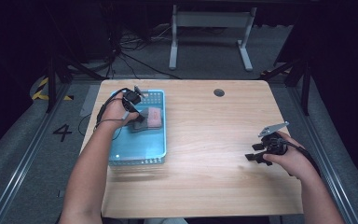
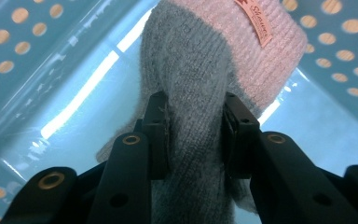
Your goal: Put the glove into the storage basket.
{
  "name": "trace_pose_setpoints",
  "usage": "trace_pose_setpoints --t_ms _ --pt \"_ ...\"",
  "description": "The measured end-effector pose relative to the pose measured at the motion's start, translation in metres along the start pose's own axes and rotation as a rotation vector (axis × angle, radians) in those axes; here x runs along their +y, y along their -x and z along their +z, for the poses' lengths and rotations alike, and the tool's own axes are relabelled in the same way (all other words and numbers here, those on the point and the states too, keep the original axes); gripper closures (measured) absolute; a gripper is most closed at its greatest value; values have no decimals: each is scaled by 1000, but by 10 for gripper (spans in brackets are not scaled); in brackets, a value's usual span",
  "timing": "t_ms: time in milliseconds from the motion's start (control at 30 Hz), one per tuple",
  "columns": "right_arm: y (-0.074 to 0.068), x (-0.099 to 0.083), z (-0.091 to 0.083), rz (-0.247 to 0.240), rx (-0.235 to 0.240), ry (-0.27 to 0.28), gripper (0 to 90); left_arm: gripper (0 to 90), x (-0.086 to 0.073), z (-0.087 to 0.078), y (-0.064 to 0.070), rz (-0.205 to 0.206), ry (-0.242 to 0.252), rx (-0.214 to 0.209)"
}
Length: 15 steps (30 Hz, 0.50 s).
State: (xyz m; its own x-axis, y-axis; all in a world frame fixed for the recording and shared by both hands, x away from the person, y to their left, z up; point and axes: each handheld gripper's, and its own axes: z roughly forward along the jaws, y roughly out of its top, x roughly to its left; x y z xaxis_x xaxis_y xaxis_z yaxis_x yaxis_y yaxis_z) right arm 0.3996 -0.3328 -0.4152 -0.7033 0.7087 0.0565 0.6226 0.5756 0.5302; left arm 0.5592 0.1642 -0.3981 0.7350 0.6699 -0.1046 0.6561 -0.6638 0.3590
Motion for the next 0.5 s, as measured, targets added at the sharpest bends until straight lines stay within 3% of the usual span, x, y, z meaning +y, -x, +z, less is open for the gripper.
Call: trace_pose_setpoints --t_ms 167,500 --pt "0 0 0 2 6 0 415 673 0 6 -3 -3 -6 -13" --pt "1 2 1 -3 7 -1 407 655 3 16 -2 7 -34 8"
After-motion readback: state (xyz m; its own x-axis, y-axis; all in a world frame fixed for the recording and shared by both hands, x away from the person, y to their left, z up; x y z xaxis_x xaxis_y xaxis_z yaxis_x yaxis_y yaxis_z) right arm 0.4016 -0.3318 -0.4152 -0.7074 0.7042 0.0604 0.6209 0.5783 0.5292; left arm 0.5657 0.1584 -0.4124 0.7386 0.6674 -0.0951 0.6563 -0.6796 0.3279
